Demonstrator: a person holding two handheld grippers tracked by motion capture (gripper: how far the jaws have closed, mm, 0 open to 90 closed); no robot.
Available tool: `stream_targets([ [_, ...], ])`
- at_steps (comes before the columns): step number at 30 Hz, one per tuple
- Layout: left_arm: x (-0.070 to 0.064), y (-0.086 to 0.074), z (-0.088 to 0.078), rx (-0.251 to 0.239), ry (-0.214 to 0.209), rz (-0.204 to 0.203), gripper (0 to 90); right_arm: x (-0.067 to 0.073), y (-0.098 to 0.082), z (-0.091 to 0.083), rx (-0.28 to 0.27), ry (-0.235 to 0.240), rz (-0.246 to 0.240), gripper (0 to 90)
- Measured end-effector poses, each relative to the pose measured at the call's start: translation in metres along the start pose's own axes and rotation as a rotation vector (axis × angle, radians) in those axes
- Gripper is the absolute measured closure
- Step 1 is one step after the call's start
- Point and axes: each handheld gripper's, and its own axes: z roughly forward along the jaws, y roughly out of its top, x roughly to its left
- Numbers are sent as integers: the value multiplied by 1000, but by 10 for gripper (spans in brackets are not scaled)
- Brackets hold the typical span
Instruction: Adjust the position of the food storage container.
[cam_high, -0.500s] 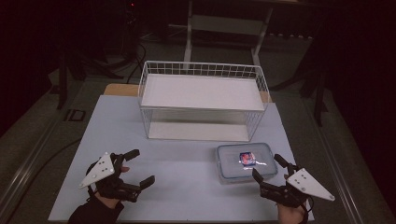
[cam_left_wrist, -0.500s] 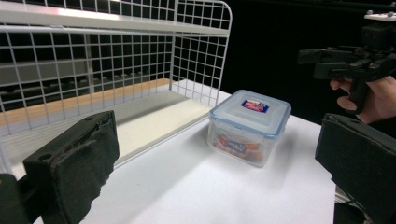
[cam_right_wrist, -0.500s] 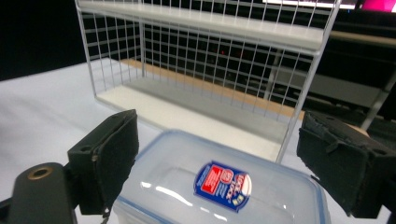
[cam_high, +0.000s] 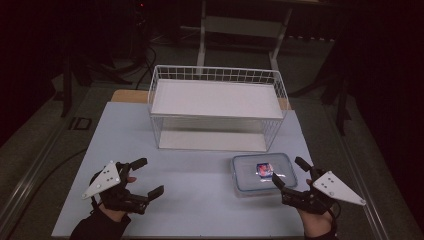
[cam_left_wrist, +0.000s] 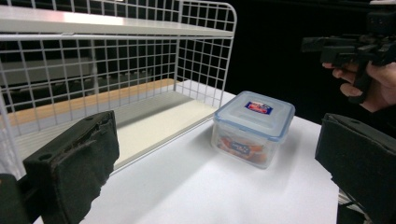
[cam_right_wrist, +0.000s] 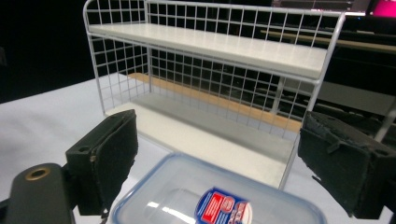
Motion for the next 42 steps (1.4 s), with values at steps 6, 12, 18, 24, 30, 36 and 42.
stream_targets([
  [6, 2, -3, 1, 11, 3, -1, 0, -19, 1, 8, 33, -30, -21, 187],
  [12, 2, -4, 3, 18, 1, -1, 0, -50, -16, 13, 133, -91, -16, 370],
  [18, 4, -7, 6, 28, -4, -11, 0, -72, -31, 15, 203, -139, -6, 578],
  [24, 3, -9, 8, 35, -9, -14, 0, -90, -53, 19, 282, -176, 31, 786],
  [30, 3, -12, 11, 51, -26, -23, 0, -97, -71, 27, 367, -159, 32, 895],
  [36, 2, -13, 13, 63, -41, -14, 0, -95, -80, 35, 407, -134, 25, 899],
  [42, 1, -13, 14, 63, -38, -12, 0, -89, -79, 36, 410, -106, 27, 900],
])
